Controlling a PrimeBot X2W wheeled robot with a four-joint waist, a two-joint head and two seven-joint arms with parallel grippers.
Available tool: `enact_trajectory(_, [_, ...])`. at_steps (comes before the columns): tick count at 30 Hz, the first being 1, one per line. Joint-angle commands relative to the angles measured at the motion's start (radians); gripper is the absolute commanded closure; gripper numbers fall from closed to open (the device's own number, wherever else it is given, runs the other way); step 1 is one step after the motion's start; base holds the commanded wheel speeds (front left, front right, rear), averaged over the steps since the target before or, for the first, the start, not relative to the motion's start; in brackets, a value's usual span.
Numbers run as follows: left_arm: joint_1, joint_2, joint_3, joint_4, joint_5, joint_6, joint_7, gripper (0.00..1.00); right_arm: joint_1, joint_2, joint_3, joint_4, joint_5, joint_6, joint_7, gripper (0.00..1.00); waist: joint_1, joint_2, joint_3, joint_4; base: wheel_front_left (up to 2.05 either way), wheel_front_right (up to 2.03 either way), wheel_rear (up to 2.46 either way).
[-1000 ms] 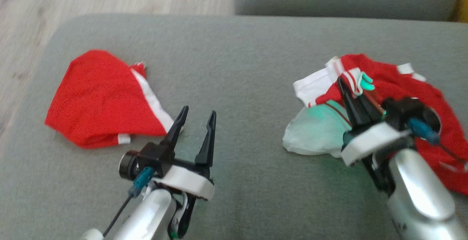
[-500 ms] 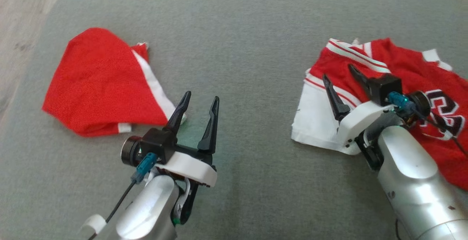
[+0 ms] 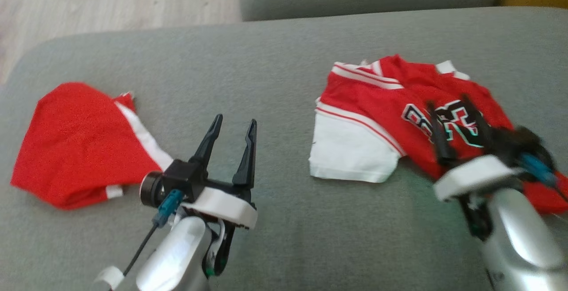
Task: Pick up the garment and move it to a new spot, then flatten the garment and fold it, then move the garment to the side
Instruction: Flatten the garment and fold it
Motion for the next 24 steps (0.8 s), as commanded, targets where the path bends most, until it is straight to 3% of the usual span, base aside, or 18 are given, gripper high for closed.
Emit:
enact_trajectory(1, [-0.012, 0.011, 0.038, -0.033, 0.0, 0.005, -0.011, 0.0, 0.013, 0.004, -0.019, -0.067, -0.015, -0.001, -0.011, 0.0, 0.0001, 0.0, -0.024, -0.031, 0.0, 0.0, 0.0])
enact_trajectory(6, [0.009, -0.003, 0.034, -0.026, -0.007, 0.002, -0.012, 0.0, 0.212, 0.084, -0.207, -0.295, -0.082, -0.001, -0.012, 0.0, 0.0001, 0.0, -0.031, -0.053, 0.0, 0.0, 0.0])
enact_trajectory(10, [0.009, -0.012, 0.03, -0.01, -0.009, -0.007, -0.012, 0.0, 0.294, 0.12, -0.261, -0.408, -0.104, -0.001, -0.012, 0.0, 0.0001, 0.0, -0.018, -0.073, 0.0, 0.0, 0.0])
enact_trajectory(17, [-0.034, -0.028, -0.021, 0.044, 0.002, -0.042, 0.007, 0.0, 0.312, 0.131, -0.275, -0.449, -0.103, -0.001, -0.012, 0.0, 0.0001, 0.0, 0.008, -0.101, 0.0, 0.0, 0.0])
enact_trajectory(24, [-0.072, -0.046, -0.103, 0.138, -0.014, -0.081, 0.109, 0.0, 0.309, 0.132, -0.261, -0.437, -0.083, -0.001, -0.012, 0.0, 0.0001, 0.0, 0.043, -0.155, 0.0, 0.0, 0.0])
